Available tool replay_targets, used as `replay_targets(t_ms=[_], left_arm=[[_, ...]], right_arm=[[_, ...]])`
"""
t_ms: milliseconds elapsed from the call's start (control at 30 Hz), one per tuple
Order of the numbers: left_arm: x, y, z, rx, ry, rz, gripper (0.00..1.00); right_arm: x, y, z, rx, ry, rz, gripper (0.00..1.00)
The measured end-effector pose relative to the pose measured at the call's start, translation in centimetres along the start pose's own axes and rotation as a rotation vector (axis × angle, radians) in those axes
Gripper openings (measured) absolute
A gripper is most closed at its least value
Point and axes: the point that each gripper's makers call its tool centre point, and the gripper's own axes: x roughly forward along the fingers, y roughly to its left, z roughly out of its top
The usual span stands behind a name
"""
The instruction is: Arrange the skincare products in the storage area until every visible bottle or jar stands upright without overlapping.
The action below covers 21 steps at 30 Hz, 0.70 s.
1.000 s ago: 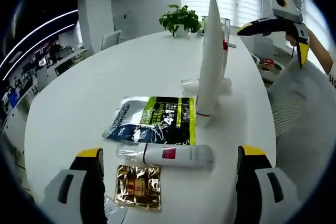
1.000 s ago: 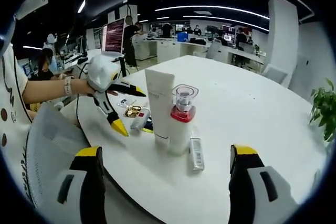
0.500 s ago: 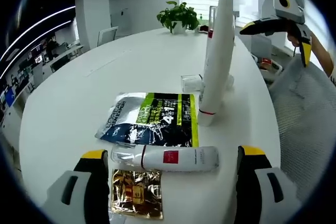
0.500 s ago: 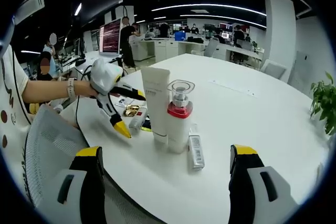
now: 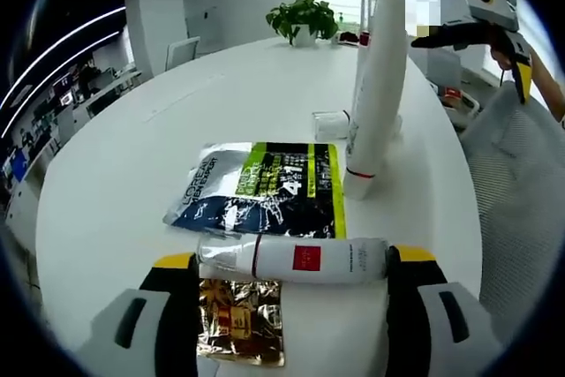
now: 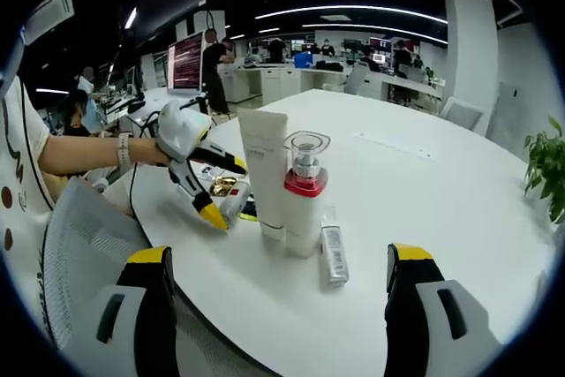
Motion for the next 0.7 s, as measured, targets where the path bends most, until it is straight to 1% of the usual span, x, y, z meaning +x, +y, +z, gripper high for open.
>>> replay_targets(t_ms=[200,300,367,467,600,633,667,700], left_arm=[[-0.1,-0.1,0.1,0.003,-0.002,0.003,0.86],[-0.1,0.1,0.0,0.001,-0.003,0.002,0.86],[-0.1,0.0,0.0,0.0,-0.003,0.0,0.86],[-0.2,-0.2,0.0,0.005,-0.001,0.0,0.86],[-0.5,-0.8,-0.1,0.019,0.003,-0.003,0.85],[-0.6,-0.9,0.0,0.025,0.004,-0.004,0.85],[-0.7,-1.0,0.0,0.03,0.003,-0.004,0.85],[-0.8,-1.2,0.1,0.038,-0.001,-0.005,0.85]], right_arm=[[0.6,0.2,-0.4,-0.013,0.013,0.005,1.0],[0.7,0.4,-0.4,-0.001,0.012,0.015,0.99],[0.8,0.6,-0.6,0.007,0.016,0.022,0.96],[1.1,1.1,-0.8,0.02,0.02,0.037,0.95],[1.7,2.0,-1.3,0.067,0.032,0.083,0.91],[1.8,2.3,-1.4,0.091,0.039,0.098,0.89],[1.9,2.4,-1.4,0.109,0.038,0.099,0.87],[2.0,2.9,-1.4,0.097,0.042,0.13,0.82]])
